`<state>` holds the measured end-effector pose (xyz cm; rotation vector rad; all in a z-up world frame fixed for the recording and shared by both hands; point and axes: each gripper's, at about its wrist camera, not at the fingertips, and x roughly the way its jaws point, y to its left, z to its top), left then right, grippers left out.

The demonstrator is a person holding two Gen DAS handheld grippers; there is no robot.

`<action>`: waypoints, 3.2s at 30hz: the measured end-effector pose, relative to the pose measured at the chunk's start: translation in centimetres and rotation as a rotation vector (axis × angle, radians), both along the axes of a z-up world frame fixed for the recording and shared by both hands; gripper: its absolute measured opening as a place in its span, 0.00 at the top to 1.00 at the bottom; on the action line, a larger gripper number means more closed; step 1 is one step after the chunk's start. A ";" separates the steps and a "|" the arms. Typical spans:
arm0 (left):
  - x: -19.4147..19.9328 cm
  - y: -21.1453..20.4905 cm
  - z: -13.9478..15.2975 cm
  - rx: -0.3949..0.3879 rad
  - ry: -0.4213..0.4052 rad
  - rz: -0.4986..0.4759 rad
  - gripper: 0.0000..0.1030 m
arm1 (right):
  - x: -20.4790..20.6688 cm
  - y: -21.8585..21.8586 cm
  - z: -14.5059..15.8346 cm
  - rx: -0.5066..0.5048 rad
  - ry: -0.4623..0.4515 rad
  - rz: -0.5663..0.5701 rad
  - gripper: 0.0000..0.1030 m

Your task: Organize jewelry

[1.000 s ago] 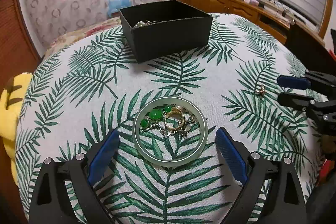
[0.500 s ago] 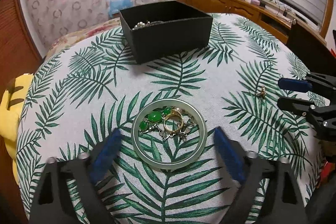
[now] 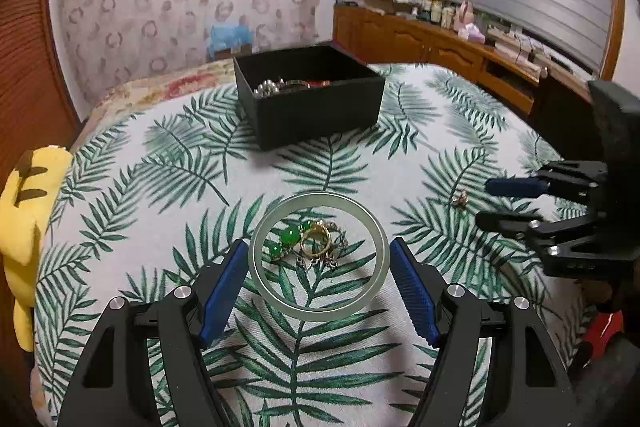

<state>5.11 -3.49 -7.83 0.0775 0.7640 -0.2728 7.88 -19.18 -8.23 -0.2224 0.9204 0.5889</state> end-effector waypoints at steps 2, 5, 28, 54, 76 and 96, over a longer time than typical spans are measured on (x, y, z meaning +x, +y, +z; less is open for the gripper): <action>-0.3 0.1 0.5 -0.012 -0.016 0.003 0.33 | 0.3 0.1 0.0 -0.008 0.007 0.007 0.56; -0.5 0.3 1.0 -0.025 -0.033 0.007 0.33 | 1.0 0.6 0.0 -0.023 0.009 0.024 0.58; 2.8 0.4 3.8 -0.025 -0.103 0.016 0.33 | 5.4 2.1 4.3 0.053 -0.088 0.072 0.84; 12.0 0.2 4.7 0.010 -0.103 0.048 0.33 | 15.7 3.2 4.2 0.226 -0.053 0.022 0.71; 15.5 -2.5 3.4 0.043 -0.086 0.036 0.17 | 12.0 -0.3 5.4 0.206 -0.122 0.013 0.71; 8.0 0.6 3.1 0.035 -0.058 0.053 0.08 | 5.5 -1.0 5.9 0.215 -0.175 0.048 0.28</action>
